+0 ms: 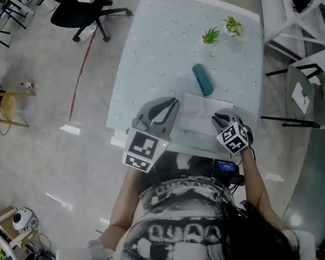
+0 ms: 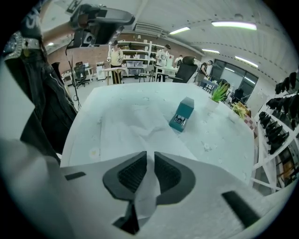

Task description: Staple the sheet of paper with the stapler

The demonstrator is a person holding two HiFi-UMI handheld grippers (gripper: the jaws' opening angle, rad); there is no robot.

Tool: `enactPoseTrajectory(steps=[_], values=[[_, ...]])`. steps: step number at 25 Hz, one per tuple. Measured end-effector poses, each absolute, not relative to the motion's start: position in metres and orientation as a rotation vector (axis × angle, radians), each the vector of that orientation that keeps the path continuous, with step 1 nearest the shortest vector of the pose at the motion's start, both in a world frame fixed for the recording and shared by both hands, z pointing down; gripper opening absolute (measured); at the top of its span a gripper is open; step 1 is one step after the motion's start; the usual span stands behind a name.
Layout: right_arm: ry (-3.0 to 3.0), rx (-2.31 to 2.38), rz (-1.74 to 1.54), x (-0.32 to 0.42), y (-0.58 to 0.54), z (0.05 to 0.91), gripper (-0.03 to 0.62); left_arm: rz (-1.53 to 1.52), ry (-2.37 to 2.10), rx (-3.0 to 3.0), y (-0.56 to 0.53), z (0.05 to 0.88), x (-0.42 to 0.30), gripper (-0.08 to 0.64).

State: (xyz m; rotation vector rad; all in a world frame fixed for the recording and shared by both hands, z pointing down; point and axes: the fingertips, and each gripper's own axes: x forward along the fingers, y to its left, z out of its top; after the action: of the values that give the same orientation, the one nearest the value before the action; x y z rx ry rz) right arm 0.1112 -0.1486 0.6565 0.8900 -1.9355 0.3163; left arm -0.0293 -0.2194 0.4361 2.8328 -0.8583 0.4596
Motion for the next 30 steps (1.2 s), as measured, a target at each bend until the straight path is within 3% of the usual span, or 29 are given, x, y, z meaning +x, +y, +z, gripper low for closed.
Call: enactPoseTrajectory(steps=[9,14,17,19,21,23,30], values=[[-1.969,1.081,0.467,0.150,-0.190,0.635,0.172,0.453,-0.882,2.832,-0.220,0.434,-0.033,0.009],[-1.912,1.111,0.816,0.186,-0.188,0.651,0.261,0.453,-0.883,2.829,-0.218,0.435,-0.032,0.009],[-1.894,1.094,0.925,0.192,-0.181,0.662,0.271,0.455,-0.890,2.827,-0.219,0.435,-0.034,0.009],[-1.874,1.093,0.888,0.194,-0.180,0.666,0.239,0.455,-0.894,2.824,-0.219,0.435,-0.035,0.009],[-1.854,1.087,0.808,0.195,-0.180,0.667,0.146,0.456,-0.901,2.819,-0.219,0.436,-0.036,0.009],[-1.848,1.082,0.748,0.195,-0.180,0.667,0.101,0.457,-0.911,2.813,-0.219,0.436,-0.038,0.009],[-1.902,1.125,0.670,0.190,-0.186,0.661,0.020,0.446,-0.932,2.798,-0.220,0.439,-0.043,0.009]])
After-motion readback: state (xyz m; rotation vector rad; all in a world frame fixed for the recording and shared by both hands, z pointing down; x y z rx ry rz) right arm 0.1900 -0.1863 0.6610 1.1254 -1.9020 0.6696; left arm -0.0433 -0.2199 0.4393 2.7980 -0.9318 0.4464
